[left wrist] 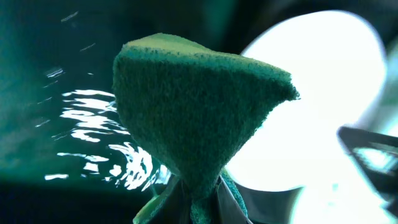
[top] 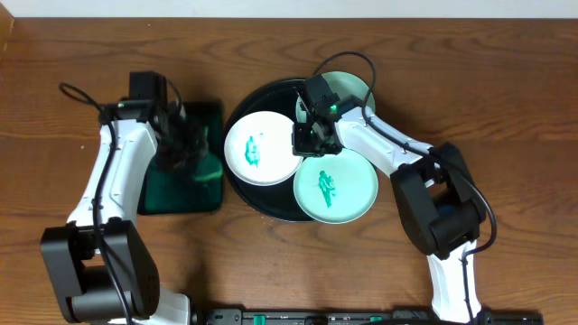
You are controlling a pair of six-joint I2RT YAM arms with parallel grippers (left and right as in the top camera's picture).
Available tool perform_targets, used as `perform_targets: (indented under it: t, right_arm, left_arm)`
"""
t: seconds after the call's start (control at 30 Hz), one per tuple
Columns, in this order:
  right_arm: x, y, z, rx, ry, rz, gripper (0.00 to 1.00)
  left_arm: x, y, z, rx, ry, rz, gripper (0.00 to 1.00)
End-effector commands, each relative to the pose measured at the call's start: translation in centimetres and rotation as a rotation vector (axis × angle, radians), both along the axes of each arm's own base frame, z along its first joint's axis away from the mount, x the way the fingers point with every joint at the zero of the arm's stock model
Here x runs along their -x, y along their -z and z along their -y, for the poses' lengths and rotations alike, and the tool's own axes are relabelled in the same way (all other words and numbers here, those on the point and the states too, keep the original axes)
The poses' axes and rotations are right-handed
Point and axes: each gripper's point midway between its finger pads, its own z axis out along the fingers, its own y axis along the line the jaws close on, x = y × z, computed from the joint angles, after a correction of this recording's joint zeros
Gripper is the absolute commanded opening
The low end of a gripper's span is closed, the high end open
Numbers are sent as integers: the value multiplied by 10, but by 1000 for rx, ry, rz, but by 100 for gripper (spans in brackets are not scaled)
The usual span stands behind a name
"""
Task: Clean dirty plates on tray and stack at the side
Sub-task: 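Scrub the white plate with the sponge in the left gripper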
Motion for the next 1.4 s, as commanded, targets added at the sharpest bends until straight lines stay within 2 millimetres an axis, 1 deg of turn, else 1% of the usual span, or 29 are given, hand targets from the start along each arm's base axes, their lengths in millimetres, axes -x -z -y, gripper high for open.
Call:
perform_targets:
  t: [0.0, 0.1, 0.13, 0.17, 0.2, 0.27, 0.37, 0.47, 0.6, 0.7, 0.77, 0.8, 0.93, 0.97, 1.0, 1.03, 1.07, 1.17, 1.23, 1.27, 1.37]
  right_arm:
    - [15, 19, 3, 28, -38, -57, 1]
    - [15, 19, 3, 28, -38, -56, 1]
    - [15, 19, 3, 28, -38, -57, 1]
    - [15, 19, 3, 28, -38, -57, 1]
    - [15, 19, 3, 28, -38, -57, 1]
    - [15, 19, 3, 28, -38, -57, 1]
    - [16, 19, 3, 28, -37, -59, 1]
    - [17, 19, 2, 20, -40, -63, 1]
    - [18, 19, 2, 17, -41, -68, 1]
    - [18, 19, 2, 19, -41, -71, 1]
    - [19, 19, 2, 20, -41, -72, 1]
    - [19, 19, 3, 21, -41, -74, 1]
    - [19, 19, 3, 22, -41, -75, 1]
    - [20, 19, 3, 23, -41, -76, 1]
    - [20, 19, 3, 23, -41, -78, 1]
    - [20, 19, 3, 24, -41, -78, 1]
    - [21, 19, 4, 26, -41, -80, 1]
    - [21, 19, 4, 26, -41, -81, 1]
    - [21, 19, 4, 26, -41, -81, 1]
    - [21, 19, 4, 26, -41, -81, 1]
    - [22, 20, 4, 28, -41, -84, 1]
  left_arm:
    - [-16, -31, 42, 154, 100, 98, 7]
    - [-17, -27, 66, 156, 162, 102, 7]
    - [-18, -23, 73, 156, 176, 96, 7]
    - [-19, -16, 86, 158, 203, 86, 7]
    - [-20, -10, 92, 154, 215, 80, 7]
    - [-25, 4, 93, 112, 200, 60, 7]
    - [-32, 22, 90, 73, 190, 46, 7]
    - [-42, 40, 79, 11, 172, 43, 7]
    - [-49, 66, 71, -45, 160, 23, 7]
    - [-49, 82, 72, -38, 159, -7, 7]
    - [-45, 90, 80, 8, 170, -34, 7]
    - [-43, 93, 87, 49, 180, -49, 7]
    - [-32, 94, 113, 155, 224, -84, 7]
    - [-29, 93, 120, 174, 236, -89, 6]
    - [-26, 89, 132, 213, 260, -91, 7]
    - [-24, 87, 139, 234, 275, -92, 7]
    - [-20, 84, 152, 270, 304, -93, 7]
    - [-15, 78, 171, 327, 343, -90, 7]
    - [-14, 77, 176, 331, 355, -84, 7]
    - [-16, 79, 174, 318, 345, -83, 7]
    - [-23, 84, 158, 263, 303, -77, 7]
